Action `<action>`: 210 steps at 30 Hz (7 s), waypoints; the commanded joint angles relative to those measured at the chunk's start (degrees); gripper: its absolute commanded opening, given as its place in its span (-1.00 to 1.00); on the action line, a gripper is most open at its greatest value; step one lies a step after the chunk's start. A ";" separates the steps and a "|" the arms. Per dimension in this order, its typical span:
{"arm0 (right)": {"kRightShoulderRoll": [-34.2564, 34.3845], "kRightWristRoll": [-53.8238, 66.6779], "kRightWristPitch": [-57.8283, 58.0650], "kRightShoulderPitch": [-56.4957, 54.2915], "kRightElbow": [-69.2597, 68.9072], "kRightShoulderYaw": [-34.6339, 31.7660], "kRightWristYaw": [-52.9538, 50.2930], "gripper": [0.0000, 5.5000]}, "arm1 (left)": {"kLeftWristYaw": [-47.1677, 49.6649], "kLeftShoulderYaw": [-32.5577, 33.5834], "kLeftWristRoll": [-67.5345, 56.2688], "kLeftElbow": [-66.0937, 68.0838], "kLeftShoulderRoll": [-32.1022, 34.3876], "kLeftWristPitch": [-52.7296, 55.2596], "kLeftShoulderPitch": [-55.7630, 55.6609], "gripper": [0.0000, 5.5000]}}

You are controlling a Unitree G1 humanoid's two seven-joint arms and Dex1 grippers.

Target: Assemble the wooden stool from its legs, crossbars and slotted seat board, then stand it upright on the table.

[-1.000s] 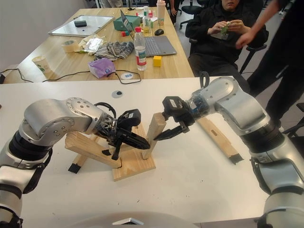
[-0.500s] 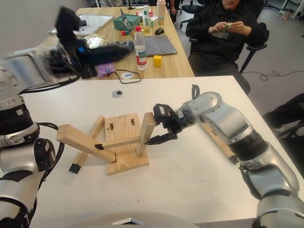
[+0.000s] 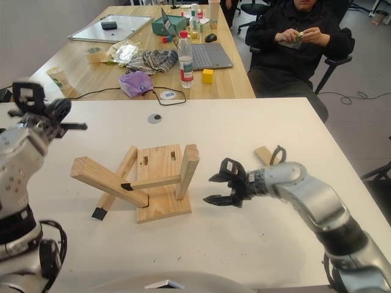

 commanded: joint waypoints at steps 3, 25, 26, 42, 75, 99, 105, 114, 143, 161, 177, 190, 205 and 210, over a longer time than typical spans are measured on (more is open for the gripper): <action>8.10 -9.26 -0.26 6.57 -1.01 -3.70 -18.76 -0.14 | -7.12 -7.84 4.48 -8.89 -0.89 -8.37 25.77 -1.00; 21.60 -11.73 12.30 -15.74 -10.65 19.85 -20.03 -0.99 | 7.15 -11.85 -17.46 -13.50 -22.26 8.29 4.90 -1.00; 21.83 -11.68 12.68 -15.79 -10.44 20.69 -19.96 -0.99 | 7.51 -13.13 -16.37 -12.62 -22.59 8.31 4.07 -1.00; 19.11 -14.22 -7.95 -20.43 11.00 -8.41 -23.08 -0.99 | -6.83 11.00 -17.32 3.93 -1.31 -9.59 -14.01 -1.00; 33.49 53.10 -12.30 -34.61 14.49 -30.37 -30.51 -0.99 | 8.73 6.23 -58.61 9.24 5.68 -17.86 -7.01 -1.00; 22.16 -14.19 -36.10 -18.22 32.18 11.05 -3.46 -0.99 | -25.38 -24.13 -30.32 6.44 23.62 0.13 4.49 -1.00; 22.24 -14.57 -35.02 -18.09 23.07 14.19 2.16 -0.99 | -31.14 -30.76 -17.79 20.91 17.63 -9.07 -3.05 -1.00; 25.34 -14.86 -29.59 -21.36 18.21 17.94 7.47 -0.99 | -39.33 -37.22 -0.55 52.70 2.42 -27.01 -19.05 -1.00; 12.60 -31.42 -41.21 -13.62 43.07 14.51 8.64 -0.99 | -34.84 -37.15 -6.98 9.86 11.30 -1.65 7.10 -1.00; 17.89 -30.53 -36.21 -12.11 36.42 10.98 3.35 -0.99 | -24.66 -25.30 1.55 27.07 -0.64 -10.59 -4.58 -1.00; 13.76 -15.55 -13.16 -12.19 26.24 -18.29 -9.77 -0.99 | -20.18 -11.37 2.28 9.98 7.91 -3.16 -0.10 -1.00; -1.06 -17.96 -18.64 -4.40 41.10 -20.61 -1.81 -0.49 | -18.55 -10.90 1.85 5.80 4.25 -2.47 0.56 -1.00; -1.19 -20.14 -22.82 0.44 42.01 -15.43 2.67 -0.49 | -18.74 -11.51 2.22 6.67 3.88 -3.72 -0.50 -1.00; -0.60 -20.01 -22.84 1.09 45.37 -15.20 2.79 -0.49 | -18.43 -11.70 2.29 6.88 3.29 -4.01 -0.64 -1.00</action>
